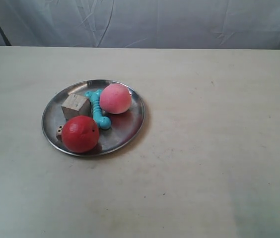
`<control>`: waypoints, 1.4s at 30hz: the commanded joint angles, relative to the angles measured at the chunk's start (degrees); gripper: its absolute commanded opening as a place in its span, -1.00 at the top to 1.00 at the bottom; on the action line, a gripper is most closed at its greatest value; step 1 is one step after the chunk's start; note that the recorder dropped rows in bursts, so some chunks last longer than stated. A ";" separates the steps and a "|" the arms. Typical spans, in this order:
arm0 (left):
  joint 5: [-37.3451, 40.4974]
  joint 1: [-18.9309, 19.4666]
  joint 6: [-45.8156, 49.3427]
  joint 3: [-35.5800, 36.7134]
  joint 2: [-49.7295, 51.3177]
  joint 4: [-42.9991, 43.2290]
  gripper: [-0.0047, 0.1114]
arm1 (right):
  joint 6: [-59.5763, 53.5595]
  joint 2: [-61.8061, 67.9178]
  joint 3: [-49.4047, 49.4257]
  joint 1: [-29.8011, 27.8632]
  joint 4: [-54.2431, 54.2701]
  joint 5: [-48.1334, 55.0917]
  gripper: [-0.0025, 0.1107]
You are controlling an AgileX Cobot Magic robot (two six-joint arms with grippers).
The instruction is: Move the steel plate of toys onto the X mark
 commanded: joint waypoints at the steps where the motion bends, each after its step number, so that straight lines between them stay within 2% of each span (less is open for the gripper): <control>1: -3.20 -0.57 -8.07 7.93 -9.30 7.00 0.91 | -0.48 -0.25 0.06 -0.25 0.33 -0.27 0.96; 5: -9.17 -0.57 -9.31 17.10 -17.42 7.18 0.91 | -0.48 -0.25 0.06 -0.25 0.98 -0.27 0.96; 7: -12.96 -0.57 -13.52 23.57 -22.97 7.78 0.91 | -0.48 -0.25 0.06 -0.25 0.98 -0.27 0.96; 11: -13.36 -0.57 -14.87 32.45 -31.78 8.45 0.91 | -0.48 -0.25 0.06 -0.25 0.98 -0.27 0.96; 16: -12.97 -0.57 -14.87 38.09 -40.47 11.43 0.91 | -0.48 -0.25 0.06 -0.25 0.97 0.06 0.96; 42: -14.22 -0.57 -14.64 38.18 -41.87 11.43 0.91 | -0.48 -0.25 0.06 -0.25 1.09 -0.18 0.96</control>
